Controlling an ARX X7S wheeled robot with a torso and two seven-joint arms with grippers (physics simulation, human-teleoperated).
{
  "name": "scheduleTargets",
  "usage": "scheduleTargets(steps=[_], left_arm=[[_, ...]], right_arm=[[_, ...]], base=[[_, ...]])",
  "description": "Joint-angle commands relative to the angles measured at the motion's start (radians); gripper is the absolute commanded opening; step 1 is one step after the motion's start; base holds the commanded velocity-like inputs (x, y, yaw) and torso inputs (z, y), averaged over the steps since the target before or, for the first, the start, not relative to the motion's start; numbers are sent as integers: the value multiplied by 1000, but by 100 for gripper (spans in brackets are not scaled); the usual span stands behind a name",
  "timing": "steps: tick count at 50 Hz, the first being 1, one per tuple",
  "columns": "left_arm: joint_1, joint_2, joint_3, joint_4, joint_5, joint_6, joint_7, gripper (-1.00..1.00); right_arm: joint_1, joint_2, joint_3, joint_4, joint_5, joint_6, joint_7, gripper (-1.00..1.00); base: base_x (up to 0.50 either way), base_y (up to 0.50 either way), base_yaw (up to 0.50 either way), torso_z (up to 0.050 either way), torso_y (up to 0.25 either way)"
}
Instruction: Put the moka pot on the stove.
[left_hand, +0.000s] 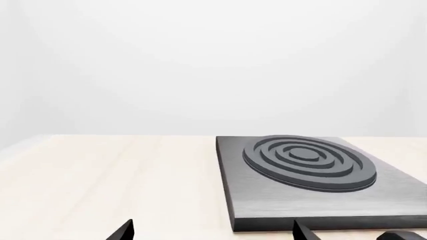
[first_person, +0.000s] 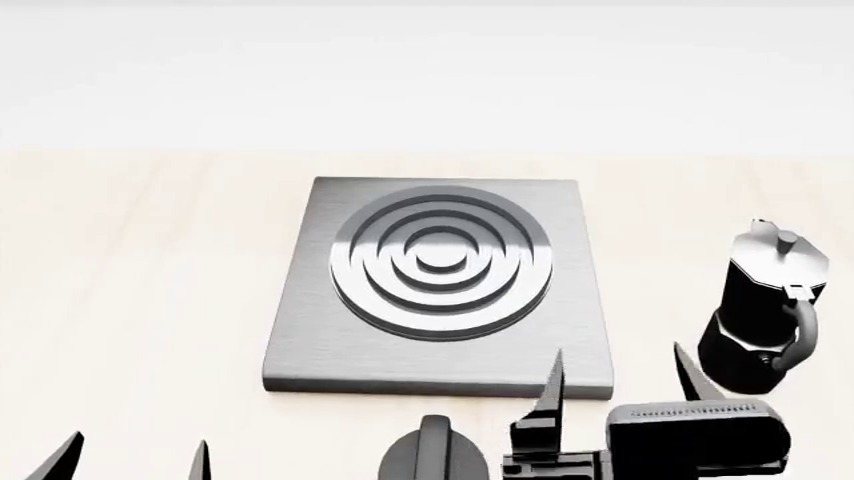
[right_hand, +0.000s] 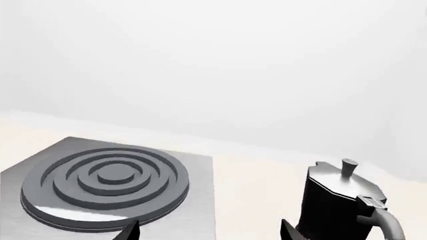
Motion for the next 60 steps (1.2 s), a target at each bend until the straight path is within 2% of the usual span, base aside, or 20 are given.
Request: scheduleTargets(steps=[1, 2, 10, 29, 43, 52, 60], left_arm=[[-1, -4, 3, 0, -6, -1, -3, 100], [-2, -4, 3, -1, -5, 0, -4, 100], [-4, -6, 6, -3, -8, 0, -5, 100], [-10, -9, 13, -10, -11, -2, -11, 100], [-14, -12, 15, -13, -17, -3, -18, 100], [-15, -14, 15, -14, -18, 0, -22, 100], [-16, -16, 16, -14, -21, 1, -25, 100]], right_arm=[[145, 67, 36, 67, 35, 79, -57, 100], [159, 53, 80, 96, 79, 57, -58, 100], [200, 131, 63, -15, 50, 201, -32, 100], [174, 210, 128, -100, 36, 236, 22, 100], [179, 220, 204, -37, 180, 230, -81, 100], [186, 216, 245, 55, 292, 205, -209, 100], [200, 210, 259, 161, 305, 181, -248, 100]], base=[[0, 0, 0, 0, 0], [0, 0, 0, 0, 0], [0, 0, 0, 0, 0], [0, 0, 0, 0, 0], [0, 0, 0, 0, 0], [0, 0, 0, 0, 0], [0, 0, 0, 0, 0]])
